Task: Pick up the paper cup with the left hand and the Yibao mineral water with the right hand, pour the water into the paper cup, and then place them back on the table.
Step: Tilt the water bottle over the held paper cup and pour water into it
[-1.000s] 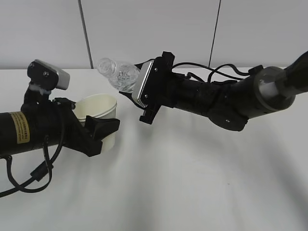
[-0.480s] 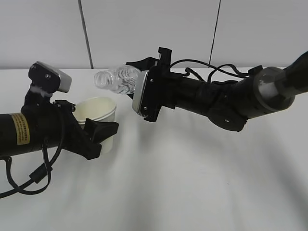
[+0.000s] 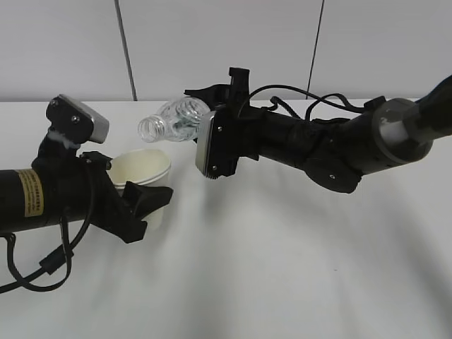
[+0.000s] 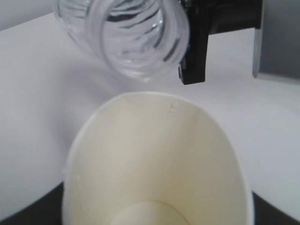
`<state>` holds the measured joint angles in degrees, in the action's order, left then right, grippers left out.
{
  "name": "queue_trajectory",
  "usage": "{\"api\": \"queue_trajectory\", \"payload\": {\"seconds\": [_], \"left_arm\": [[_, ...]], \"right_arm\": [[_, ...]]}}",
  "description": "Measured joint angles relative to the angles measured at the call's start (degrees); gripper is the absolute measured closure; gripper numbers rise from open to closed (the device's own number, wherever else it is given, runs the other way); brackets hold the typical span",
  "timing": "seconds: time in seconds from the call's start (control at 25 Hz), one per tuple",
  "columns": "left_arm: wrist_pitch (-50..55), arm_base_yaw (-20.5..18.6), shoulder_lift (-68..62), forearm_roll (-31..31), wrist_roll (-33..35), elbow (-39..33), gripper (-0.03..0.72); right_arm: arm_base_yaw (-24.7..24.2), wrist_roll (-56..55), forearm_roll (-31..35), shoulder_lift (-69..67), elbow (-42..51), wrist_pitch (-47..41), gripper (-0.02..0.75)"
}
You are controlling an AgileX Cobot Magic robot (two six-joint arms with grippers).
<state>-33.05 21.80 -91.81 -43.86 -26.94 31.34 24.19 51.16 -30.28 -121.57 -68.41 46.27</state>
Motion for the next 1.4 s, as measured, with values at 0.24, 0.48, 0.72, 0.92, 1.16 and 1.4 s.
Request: {"api": "queue_trajectory", "payload": {"seconds": [0.24, 0.48, 0.72, 0.92, 1.16, 1.4], "left_arm": [[0.5, 0.0, 0.0, -0.1, 0.0, 0.0, 0.293], [0.9, 0.0, 0.0, -1.3, 0.0, 0.0, 0.293], [0.9, 0.0, 0.0, -1.6, 0.0, 0.0, 0.293], [1.7, 0.0, 0.0, -2.0, 0.0, 0.0, 0.293], [2.2, 0.0, 0.0, -2.4, 0.0, 0.0, 0.293], [2.2, 0.0, 0.0, -2.8, 0.0, 0.0, 0.293]], "right_arm": [[0.0, 2.9, 0.1, 0.0, 0.0, 0.6, 0.276], [0.0, 5.9, 0.1, 0.0, 0.0, 0.6, 0.276], [0.0, 8.4, 0.1, 0.0, 0.0, 1.5, 0.276], [0.0, 10.5, 0.5, 0.0, 0.0, 2.2, 0.276], [0.0, 13.0, 0.7, 0.0, 0.0, 2.2, 0.276], [0.0, 14.1, 0.8, 0.0, 0.0, 2.2, 0.276]]}}
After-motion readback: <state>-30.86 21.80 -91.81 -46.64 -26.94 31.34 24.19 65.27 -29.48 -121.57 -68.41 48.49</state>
